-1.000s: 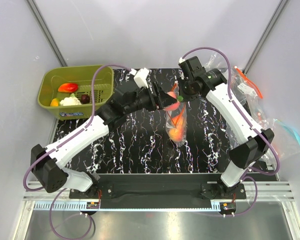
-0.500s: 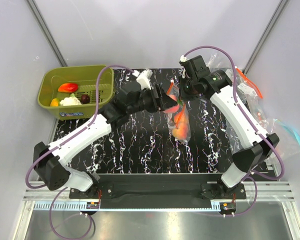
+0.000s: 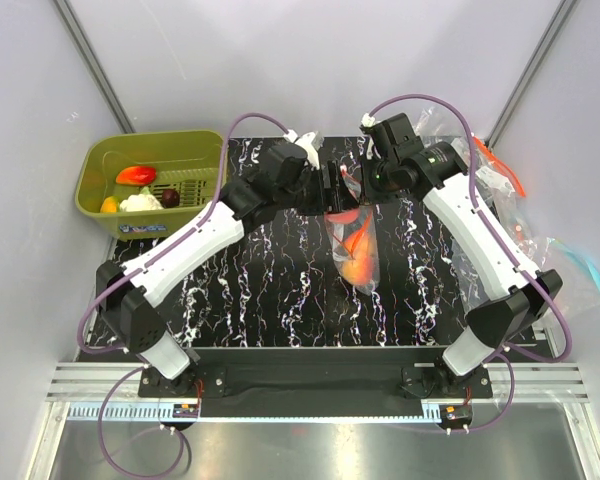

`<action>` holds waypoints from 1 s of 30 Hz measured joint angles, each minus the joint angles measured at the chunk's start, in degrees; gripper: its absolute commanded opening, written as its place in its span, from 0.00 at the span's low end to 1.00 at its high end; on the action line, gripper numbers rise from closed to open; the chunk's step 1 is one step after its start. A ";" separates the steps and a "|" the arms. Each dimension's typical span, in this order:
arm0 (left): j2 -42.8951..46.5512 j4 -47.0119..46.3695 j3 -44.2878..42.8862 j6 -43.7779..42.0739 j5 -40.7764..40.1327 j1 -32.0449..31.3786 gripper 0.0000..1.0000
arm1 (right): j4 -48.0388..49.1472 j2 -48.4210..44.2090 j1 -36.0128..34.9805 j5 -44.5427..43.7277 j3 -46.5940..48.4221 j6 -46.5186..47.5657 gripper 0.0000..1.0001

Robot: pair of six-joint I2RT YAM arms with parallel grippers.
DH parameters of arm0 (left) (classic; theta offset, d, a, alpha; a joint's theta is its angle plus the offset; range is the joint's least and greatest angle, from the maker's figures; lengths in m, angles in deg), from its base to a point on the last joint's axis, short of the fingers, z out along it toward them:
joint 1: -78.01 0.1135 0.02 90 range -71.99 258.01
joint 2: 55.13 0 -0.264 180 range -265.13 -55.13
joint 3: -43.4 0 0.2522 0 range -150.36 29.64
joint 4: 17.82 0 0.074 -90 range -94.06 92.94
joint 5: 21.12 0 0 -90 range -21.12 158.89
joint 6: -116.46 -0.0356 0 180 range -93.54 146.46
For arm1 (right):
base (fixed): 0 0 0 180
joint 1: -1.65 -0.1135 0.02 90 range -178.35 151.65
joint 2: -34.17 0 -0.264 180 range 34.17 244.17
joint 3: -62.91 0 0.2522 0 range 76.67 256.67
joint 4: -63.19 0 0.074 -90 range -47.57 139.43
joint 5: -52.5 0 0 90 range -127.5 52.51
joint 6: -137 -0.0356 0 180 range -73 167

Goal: Place the food in the zip-top bag and seal the zipper
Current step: Place the fake fruit in the zipper food storage bag, then move the bin to the center of the board.

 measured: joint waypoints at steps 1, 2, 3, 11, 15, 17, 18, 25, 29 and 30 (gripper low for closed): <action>-0.22 0.44 0.04 0.00 0.02 -0.04 0.46 | 0.00 0.00 0.00 0.00 0.00 0.00 0.00; -0.61 0.87 0.04 -0.02 0.07 -0.11 0.48 | 0.02 0.00 0.00 0.00 0.00 0.00 0.00; -1.01 1.49 0.04 -0.07 0.09 -0.20 0.52 | 0.09 0.00 -0.02 0.00 0.00 0.00 0.00; -3.87 6.91 -0.48 -0.92 0.28 -0.87 0.99 | 0.15 0.00 -0.04 -0.37 -0.15 -0.04 0.00; -3.87 7.52 -2.38 -1.36 0.44 -0.85 0.99 | 1.09 -0.15 -0.04 -0.66 -1.62 -0.37 0.00; -3.87 7.72 -3.91 -1.40 0.83 -0.57 0.99 | 1.53 -0.42 -0.04 -0.83 -2.93 -0.59 0.00; -3.87 8.13 -4.81 -1.51 0.96 -0.33 0.99 | 1.60 -0.55 -0.04 -1.01 -3.69 -0.76 0.00; -0.70 11.21 -5.88 -4.68 4.17 12.76 0.97 | 1.90 -1.64 0.04 -1.14 -7.13 -1.84 0.00; -0.09 12.85 -6.05 -7.76 3.41 26.51 0.98 | 2.36 -2.19 0.13 -1.11 -7.41 -2.03 0.00; -0.09 13.33 -6.05 -8.22 3.06 29.46 0.98 | 2.78 -2.45 0.17 -1.11 -7.74 -2.03 0.00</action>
